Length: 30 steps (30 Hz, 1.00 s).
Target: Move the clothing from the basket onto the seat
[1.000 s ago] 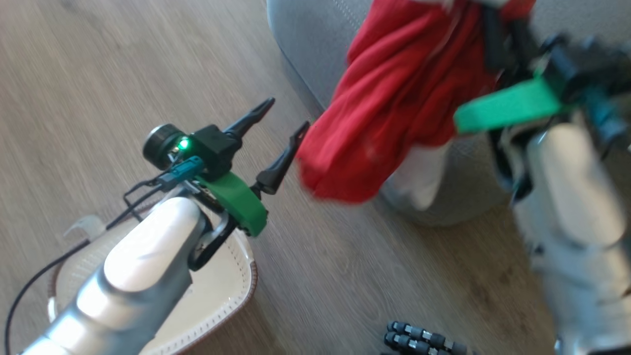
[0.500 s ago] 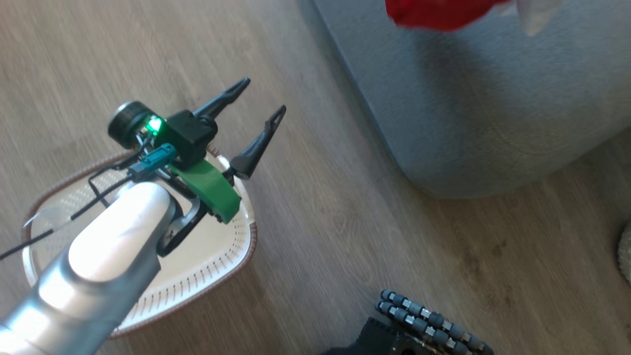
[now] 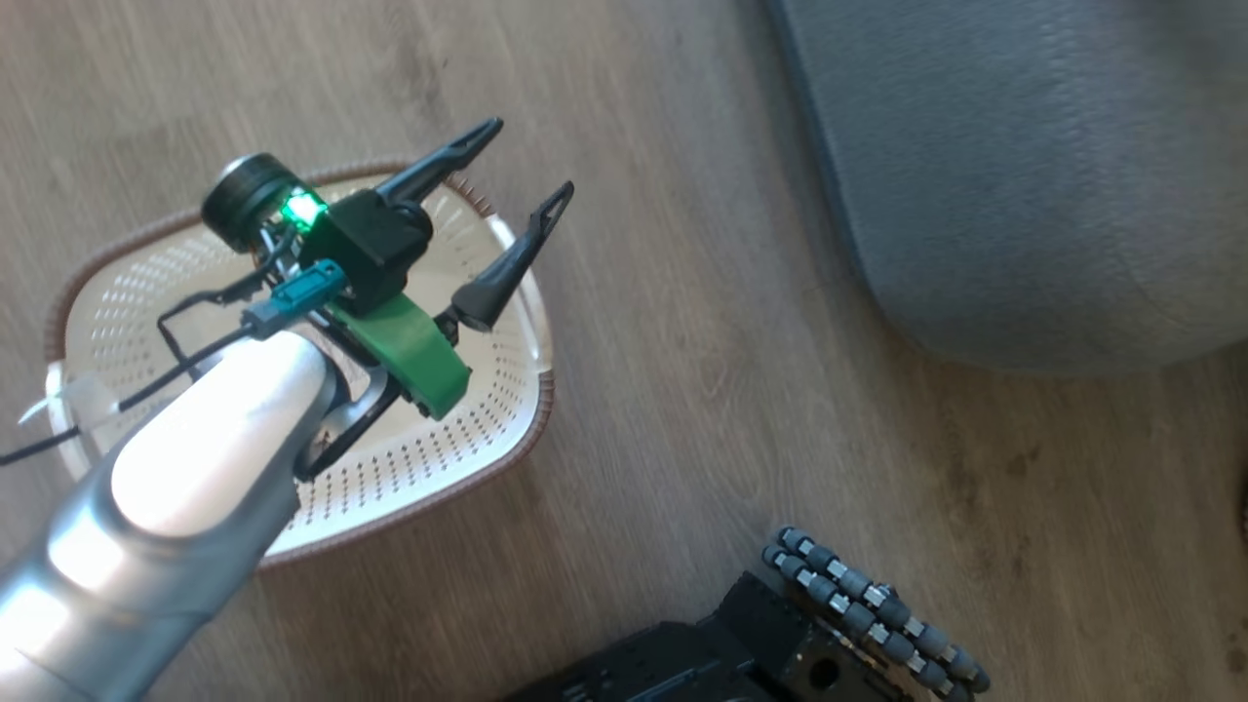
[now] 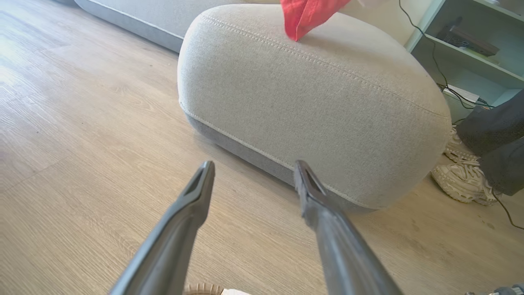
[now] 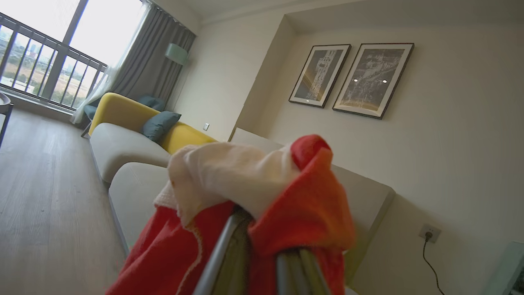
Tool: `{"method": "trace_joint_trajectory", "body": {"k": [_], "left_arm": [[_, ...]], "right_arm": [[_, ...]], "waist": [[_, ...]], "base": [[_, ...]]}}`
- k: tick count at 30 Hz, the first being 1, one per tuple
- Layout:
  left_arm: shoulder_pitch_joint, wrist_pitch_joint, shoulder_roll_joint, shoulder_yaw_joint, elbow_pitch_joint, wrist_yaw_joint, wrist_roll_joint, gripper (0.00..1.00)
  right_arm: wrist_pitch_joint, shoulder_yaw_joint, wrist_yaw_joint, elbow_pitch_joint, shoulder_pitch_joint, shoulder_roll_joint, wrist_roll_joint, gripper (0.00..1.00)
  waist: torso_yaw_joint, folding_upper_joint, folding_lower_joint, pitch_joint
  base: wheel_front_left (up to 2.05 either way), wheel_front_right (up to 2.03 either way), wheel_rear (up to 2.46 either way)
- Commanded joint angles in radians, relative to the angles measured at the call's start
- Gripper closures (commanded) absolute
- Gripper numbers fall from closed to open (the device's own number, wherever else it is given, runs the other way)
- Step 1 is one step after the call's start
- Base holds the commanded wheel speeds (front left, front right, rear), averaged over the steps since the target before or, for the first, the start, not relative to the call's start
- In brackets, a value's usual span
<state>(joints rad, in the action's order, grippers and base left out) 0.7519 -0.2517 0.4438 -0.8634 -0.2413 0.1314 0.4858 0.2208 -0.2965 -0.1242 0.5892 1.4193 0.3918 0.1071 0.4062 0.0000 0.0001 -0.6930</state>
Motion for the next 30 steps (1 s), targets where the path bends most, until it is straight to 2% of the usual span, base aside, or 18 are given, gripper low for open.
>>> {"method": "trace_joint_trajectory", "body": {"k": [1,5,12,15,22,29,30], "left_arm": [[0.032,-0.002,0.029,0.027,0.033,-0.001,0.005,0.00],[0.033,-0.004,0.035,0.027,0.033,-0.001,0.007,0.00],[0.031,-0.007,0.045,0.036,0.035,-0.001,0.004,0.00],[0.033,-0.008,0.046,0.038,0.038,-0.001,0.003,0.00],[0.025,-0.009,0.056,0.042,0.036,-0.001,0.001,0.00],[0.023,-0.010,0.050,0.047,0.024,-0.001,0.006,0.00],[0.023,-0.010,0.050,0.047,0.024,-0.001,0.006,0.00]], "right_arm": [[-0.020,-0.051,-0.007,-0.022,0.046,0.034,0.025,1.00],[-0.053,-0.187,-0.007,-0.046,0.049,0.019,0.091,1.00],[-0.099,-0.367,-0.007,-0.125,-0.063,-0.088,0.175,1.00],[-0.120,-0.446,-0.007,-0.135,-0.117,-0.109,0.181,1.00],[-0.096,-0.591,-0.007,-0.035,-0.230,-0.129,0.175,1.00],[-0.002,-0.599,-0.007,0.167,-0.258,-0.087,0.146,1.00],[-0.002,-0.599,-0.007,0.167,-0.258,-0.087,0.146,1.00]], "waist": [[-0.038,0.0000,-0.0001,-0.046],[-0.065,0.0000,-0.0001,-0.080],[-0.099,0.0000,-0.0001,-0.129],[-0.113,0.0000,-0.0001,-0.147],[-0.124,0.0000,-0.0001,-0.168],[-0.123,0.0000,-0.0001,-0.155],[-0.123,0.0000,-0.0001,-0.155]], "base": [[0.00,0.00,0.00],[0.00,0.00,0.00],[0.00,0.00,0.00],[0.00,0.00,0.00],[0.00,0.00,0.00],[0.00,0.00,0.00],[0.00,0.00,0.00]]}}
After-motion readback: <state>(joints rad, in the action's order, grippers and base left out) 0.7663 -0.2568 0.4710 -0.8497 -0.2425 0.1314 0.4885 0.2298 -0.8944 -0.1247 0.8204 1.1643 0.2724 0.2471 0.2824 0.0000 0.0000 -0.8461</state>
